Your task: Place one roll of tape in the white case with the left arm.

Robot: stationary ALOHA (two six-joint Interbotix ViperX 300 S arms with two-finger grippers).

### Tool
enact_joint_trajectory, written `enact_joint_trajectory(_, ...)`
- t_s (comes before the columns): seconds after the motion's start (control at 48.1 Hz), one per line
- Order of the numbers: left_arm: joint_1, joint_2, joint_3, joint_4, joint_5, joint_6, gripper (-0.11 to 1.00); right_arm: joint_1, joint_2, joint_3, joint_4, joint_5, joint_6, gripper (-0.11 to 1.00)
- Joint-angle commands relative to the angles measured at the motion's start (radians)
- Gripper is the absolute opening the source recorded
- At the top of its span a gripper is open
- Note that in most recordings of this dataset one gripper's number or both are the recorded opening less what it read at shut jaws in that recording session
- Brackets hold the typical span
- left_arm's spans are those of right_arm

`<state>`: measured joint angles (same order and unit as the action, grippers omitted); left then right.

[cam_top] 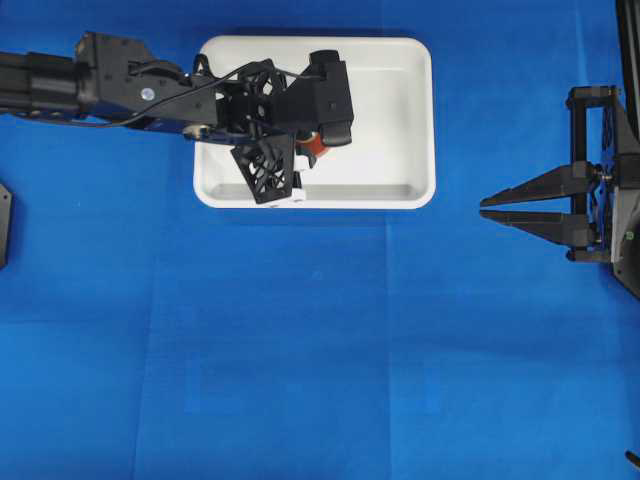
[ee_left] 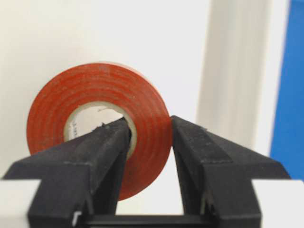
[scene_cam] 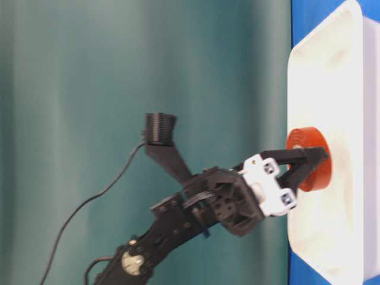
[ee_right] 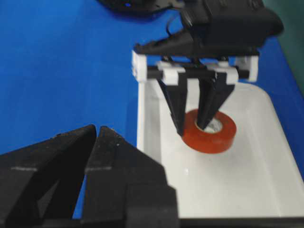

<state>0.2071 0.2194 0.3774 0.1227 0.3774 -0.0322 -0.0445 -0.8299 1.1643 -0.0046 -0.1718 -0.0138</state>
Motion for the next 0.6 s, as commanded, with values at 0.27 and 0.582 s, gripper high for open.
enact_joint_trajectory(0.27, 0.009, 0.031, 0.008, -0.002, -0.069, -0.002, 0.44, 0.000, 0.005, -0.011, 0.000, 0.000, 0.003, -0.11)
enact_joint_trajectory(0.582, 0.002, -0.091, 0.049, -0.020, -0.063, -0.009, 0.74, 0.000, 0.003, -0.011, 0.000, 0.003, 0.002, -0.11)
